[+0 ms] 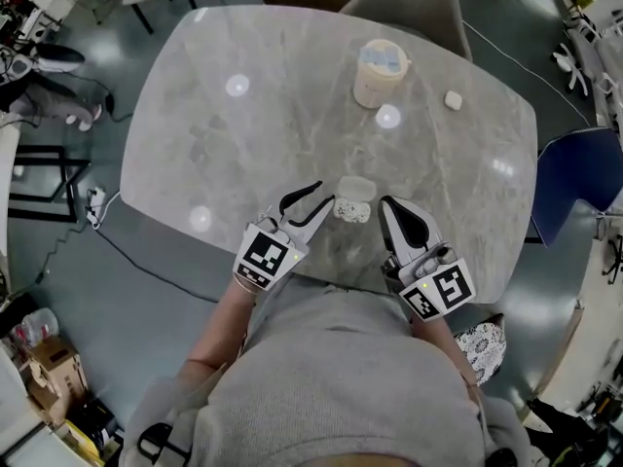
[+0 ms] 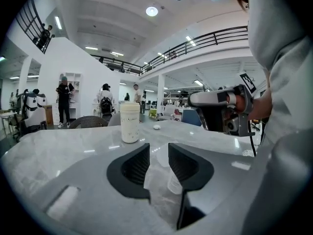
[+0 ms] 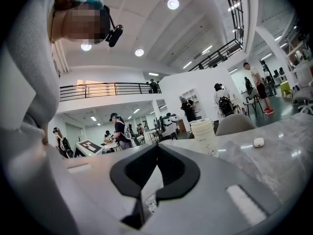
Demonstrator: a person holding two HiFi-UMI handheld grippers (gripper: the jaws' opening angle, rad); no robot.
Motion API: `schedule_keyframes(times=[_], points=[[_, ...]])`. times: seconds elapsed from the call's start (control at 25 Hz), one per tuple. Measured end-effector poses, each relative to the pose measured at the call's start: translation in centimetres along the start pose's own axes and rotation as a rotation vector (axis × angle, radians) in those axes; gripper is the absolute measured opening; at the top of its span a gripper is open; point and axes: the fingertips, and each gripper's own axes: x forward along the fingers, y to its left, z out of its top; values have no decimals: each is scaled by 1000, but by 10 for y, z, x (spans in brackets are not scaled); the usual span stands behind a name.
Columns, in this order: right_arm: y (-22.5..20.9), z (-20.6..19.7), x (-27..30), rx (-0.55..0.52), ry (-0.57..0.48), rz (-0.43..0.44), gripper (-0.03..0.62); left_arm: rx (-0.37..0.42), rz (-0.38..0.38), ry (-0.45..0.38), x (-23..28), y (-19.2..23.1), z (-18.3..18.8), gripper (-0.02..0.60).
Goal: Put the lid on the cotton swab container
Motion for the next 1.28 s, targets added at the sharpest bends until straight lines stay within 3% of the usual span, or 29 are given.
schedule_keyframes(times=[0.48,1.28], points=[[3,0,-6,5,-2,10,2,71,-105,92,6,-27,-27,239],[2,6,-13,-10,-4,-19,2,192,-183,197,17,-40,-59,242]])
